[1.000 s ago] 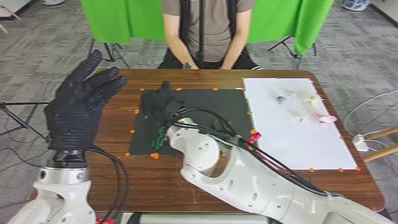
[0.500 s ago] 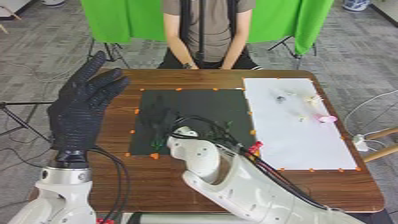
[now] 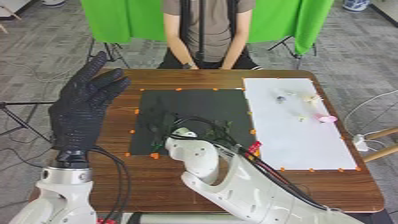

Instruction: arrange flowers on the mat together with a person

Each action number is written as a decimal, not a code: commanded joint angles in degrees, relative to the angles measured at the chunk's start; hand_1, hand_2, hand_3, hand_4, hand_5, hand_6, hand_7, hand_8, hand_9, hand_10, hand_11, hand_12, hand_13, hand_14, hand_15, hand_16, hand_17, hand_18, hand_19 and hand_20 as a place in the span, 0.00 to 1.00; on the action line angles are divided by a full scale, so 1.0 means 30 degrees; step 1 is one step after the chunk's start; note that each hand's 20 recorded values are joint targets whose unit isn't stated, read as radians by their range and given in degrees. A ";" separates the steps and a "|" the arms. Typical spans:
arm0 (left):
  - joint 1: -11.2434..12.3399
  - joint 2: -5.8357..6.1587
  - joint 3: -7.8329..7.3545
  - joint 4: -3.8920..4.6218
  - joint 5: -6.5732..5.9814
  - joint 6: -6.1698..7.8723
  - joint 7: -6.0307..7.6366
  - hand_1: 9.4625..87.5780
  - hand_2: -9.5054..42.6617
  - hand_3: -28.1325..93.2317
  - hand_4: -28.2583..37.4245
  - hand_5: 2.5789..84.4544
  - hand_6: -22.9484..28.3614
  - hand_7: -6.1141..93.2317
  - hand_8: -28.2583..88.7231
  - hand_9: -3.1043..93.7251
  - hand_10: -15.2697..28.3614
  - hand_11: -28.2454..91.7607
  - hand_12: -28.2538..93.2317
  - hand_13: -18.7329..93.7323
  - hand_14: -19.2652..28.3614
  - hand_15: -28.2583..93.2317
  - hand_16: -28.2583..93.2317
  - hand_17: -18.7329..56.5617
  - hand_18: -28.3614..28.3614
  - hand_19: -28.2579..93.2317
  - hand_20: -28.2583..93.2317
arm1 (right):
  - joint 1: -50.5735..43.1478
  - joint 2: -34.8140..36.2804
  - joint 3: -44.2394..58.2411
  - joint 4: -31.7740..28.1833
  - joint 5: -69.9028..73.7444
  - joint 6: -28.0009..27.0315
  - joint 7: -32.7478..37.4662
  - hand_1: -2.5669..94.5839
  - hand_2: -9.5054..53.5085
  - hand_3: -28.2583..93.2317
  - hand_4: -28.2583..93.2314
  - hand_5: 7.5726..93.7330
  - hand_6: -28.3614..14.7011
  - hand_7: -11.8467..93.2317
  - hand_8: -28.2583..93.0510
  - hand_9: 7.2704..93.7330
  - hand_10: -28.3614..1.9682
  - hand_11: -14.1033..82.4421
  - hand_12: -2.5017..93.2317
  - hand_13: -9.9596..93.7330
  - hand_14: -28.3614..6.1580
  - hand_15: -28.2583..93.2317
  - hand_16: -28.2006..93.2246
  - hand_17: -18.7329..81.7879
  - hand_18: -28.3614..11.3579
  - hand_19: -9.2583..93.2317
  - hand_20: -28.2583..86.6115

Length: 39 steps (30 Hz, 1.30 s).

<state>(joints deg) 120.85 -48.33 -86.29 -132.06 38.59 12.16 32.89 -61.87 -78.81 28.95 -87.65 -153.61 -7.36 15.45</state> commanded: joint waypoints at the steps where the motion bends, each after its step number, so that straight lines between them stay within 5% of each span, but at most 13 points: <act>1: 0.0246 0.0056 -0.0015 -0.0017 -0.0049 0.0275 0.0035 0.16 0.32 0.89 0.01 0.42 0.62 0.18 0.15 0.42 0.83 0.44 0.32 0.43 0.96 0.60 0.16 0.17 0.93 0.73 0.32 | -0.0028 -0.0356 0.0206 -0.0426 -0.0597 -0.0062 -0.0389 0.42 0.00 0.88 0.00 0.67 0.87 0.25 0.11 0.67 0.57 0.30 0.15 0.62 0.50 0.49 0.36 0.25 0.33 0.52 0.34; 16: 0.1409 0.0169 -0.0477 -0.0446 -0.0254 0.1001 0.0296 0.17 0.32 0.89 0.01 0.43 0.62 0.18 0.16 0.42 0.83 0.44 0.32 0.43 0.96 0.60 0.16 0.17 0.93 0.73 0.32 | -0.2129 -0.1657 0.2749 -0.1729 -0.2168 -0.0343 -0.3019 0.41 0.00 0.88 0.00 0.61 0.86 0.26 0.10 0.67 0.55 0.30 0.15 0.62 0.49 0.49 0.36 0.25 0.32 0.53 0.35; 22: 0.2376 -0.0381 -0.1018 -0.0627 -0.0244 0.1291 0.0051 0.17 0.32 0.88 0.01 0.43 0.63 0.18 0.16 0.42 0.83 0.44 0.32 0.43 0.96 0.60 0.16 0.16 0.94 0.73 0.32 | -0.4397 -0.2776 0.6219 -0.3668 0.0206 -0.2964 -0.3480 0.38 0.00 0.88 0.00 0.60 0.84 0.26 0.10 0.67 0.54 0.30 0.15 0.63 0.49 0.50 0.35 0.25 0.32 0.53 0.35; 31: 0.4214 -0.0984 -0.1917 -0.0622 -0.0589 0.2094 0.0023 0.17 0.33 0.88 0.00 0.41 0.61 0.17 0.15 0.42 0.80 0.41 0.30 0.44 0.93 0.56 0.15 0.18 0.91 0.70 0.28 | -0.7369 -0.4161 1.4069 -0.8030 1.7088 -0.9917 0.2996 0.32 0.00 0.89 0.00 0.50 0.70 0.24 0.11 0.56 0.49 0.26 0.14 0.57 0.37 0.47 0.34 0.24 0.30 0.54 0.35; 34: 0.4612 -0.1189 -0.2069 -0.0639 -0.0496 0.2217 -0.0097 0.17 0.33 0.88 0.00 0.41 0.60 0.17 0.15 0.41 0.78 0.40 0.30 0.43 0.92 0.53 0.15 0.18 0.89 0.68 0.27 | -0.8358 -0.3917 1.6464 -0.8861 2.3886 -0.9399 0.5570 0.29 0.02 0.89 0.00 0.45 0.67 0.23 0.12 0.50 0.48 0.25 0.14 0.52 0.31 0.44 0.34 0.23 0.29 0.54 0.35; 39: 0.4630 -0.1542 -0.2037 -0.0543 -0.0020 0.2023 -0.0708 0.16 0.33 0.89 0.00 0.41 0.59 0.17 0.15 0.41 0.78 0.39 0.30 0.41 0.87 0.50 0.16 0.19 0.87 0.67 0.26 | -1.0634 -0.2340 1.9043 -1.0258 2.7773 -0.7673 0.4631 0.26 0.09 0.88 0.00 0.39 0.65 0.22 0.13 0.43 0.43 0.22 0.14 0.46 0.24 0.39 0.35 0.23 0.27 0.52 0.34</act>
<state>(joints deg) 133.53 -51.22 -92.46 -134.19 37.55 17.92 33.07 -85.24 -93.39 75.37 -114.95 -119.32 -39.57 30.78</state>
